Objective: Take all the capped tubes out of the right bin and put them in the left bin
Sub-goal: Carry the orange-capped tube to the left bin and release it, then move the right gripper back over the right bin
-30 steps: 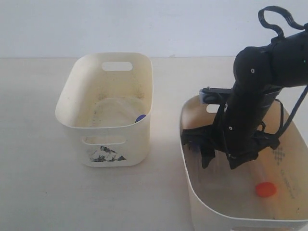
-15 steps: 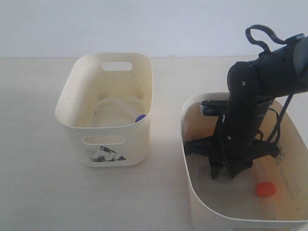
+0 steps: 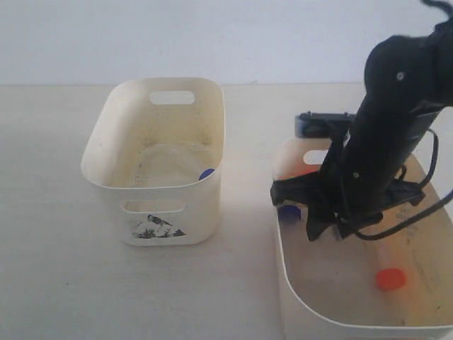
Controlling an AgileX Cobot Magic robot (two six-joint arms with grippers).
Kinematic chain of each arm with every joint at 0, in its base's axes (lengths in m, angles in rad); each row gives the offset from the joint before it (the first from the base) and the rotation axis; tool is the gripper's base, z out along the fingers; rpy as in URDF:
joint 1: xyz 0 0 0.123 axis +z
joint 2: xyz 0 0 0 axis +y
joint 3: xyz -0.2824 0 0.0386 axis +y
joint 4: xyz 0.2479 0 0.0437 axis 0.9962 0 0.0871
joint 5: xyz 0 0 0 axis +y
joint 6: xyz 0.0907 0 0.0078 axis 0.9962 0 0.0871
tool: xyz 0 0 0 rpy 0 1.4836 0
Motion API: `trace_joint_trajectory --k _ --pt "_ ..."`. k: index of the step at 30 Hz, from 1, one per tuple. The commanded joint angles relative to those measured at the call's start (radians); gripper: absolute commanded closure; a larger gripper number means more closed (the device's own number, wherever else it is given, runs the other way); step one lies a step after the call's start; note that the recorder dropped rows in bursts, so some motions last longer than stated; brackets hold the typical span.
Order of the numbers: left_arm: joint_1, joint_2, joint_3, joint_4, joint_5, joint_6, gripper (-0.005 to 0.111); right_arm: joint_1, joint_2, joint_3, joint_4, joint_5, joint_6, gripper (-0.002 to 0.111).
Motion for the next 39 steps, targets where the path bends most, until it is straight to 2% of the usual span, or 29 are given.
trace_joint_trajectory --k 1,5,8,12,16,18,19,20,22,24,25,27,28,29,35,39 --pt "-0.005 0.000 -0.004 -0.003 -0.003 -0.010 0.102 0.007 -0.194 -0.009 0.022 0.025 -0.012 0.108" --pt "-0.005 0.000 -0.004 -0.003 -0.003 -0.010 0.102 0.007 -0.333 -0.009 0.071 -0.098 -0.053 0.108" --pt "-0.005 0.000 -0.004 -0.003 -0.003 -0.010 0.102 0.020 -0.345 -0.009 0.262 -0.216 -0.297 0.108" --pt "-0.005 0.000 -0.004 -0.003 -0.003 -0.010 0.102 0.106 -0.302 -0.009 0.505 -0.441 -0.657 0.108" --pt "-0.005 0.000 -0.004 -0.003 -0.003 -0.010 0.102 0.180 -0.231 -0.022 0.537 -0.621 -0.711 0.108" --pt "-0.005 0.000 -0.004 -0.003 -0.003 -0.010 0.102 0.180 -0.166 -0.078 0.537 -0.608 -0.721 0.106" --pt "-0.005 0.000 -0.004 -0.003 -0.003 -0.010 0.102 0.180 -0.140 -0.094 0.537 -0.608 -0.733 0.103" --pt "-0.005 0.000 -0.004 -0.003 -0.003 -0.010 0.102 0.180 -0.085 -0.137 0.537 -0.606 -0.751 0.089" --pt "-0.005 0.000 -0.004 -0.003 -0.003 -0.010 0.102 0.180 -0.037 -0.171 0.537 -0.598 -0.751 0.068" --pt "-0.005 0.000 -0.004 -0.003 -0.003 -0.010 0.102 0.180 0.019 -0.198 0.537 -0.586 -0.728 0.040" --pt "-0.005 0.000 -0.004 -0.003 -0.003 -0.010 0.102 0.180 0.031 -0.200 0.537 -0.586 -0.711 0.041" --pt "-0.005 0.000 -0.004 -0.003 -0.003 -0.010 0.102 0.178 0.031 -0.200 0.537 -0.571 -0.660 0.066" --pt "-0.005 0.000 -0.004 -0.003 -0.003 -0.010 0.102 0.178 0.014 -0.200 0.525 -0.559 -0.658 0.093" --pt "-0.005 0.000 -0.004 -0.003 -0.003 -0.010 0.102 0.178 0.001 -0.200 0.506 -0.548 -0.658 0.109" --pt "-0.005 0.000 -0.004 -0.003 -0.003 -0.010 0.102 0.178 -0.107 -0.198 0.430 -0.478 -0.645 0.107" --pt "-0.005 0.000 -0.004 -0.003 -0.003 -0.010 0.102 0.178 -0.181 -0.195 0.348 -0.363 -0.547 0.107"
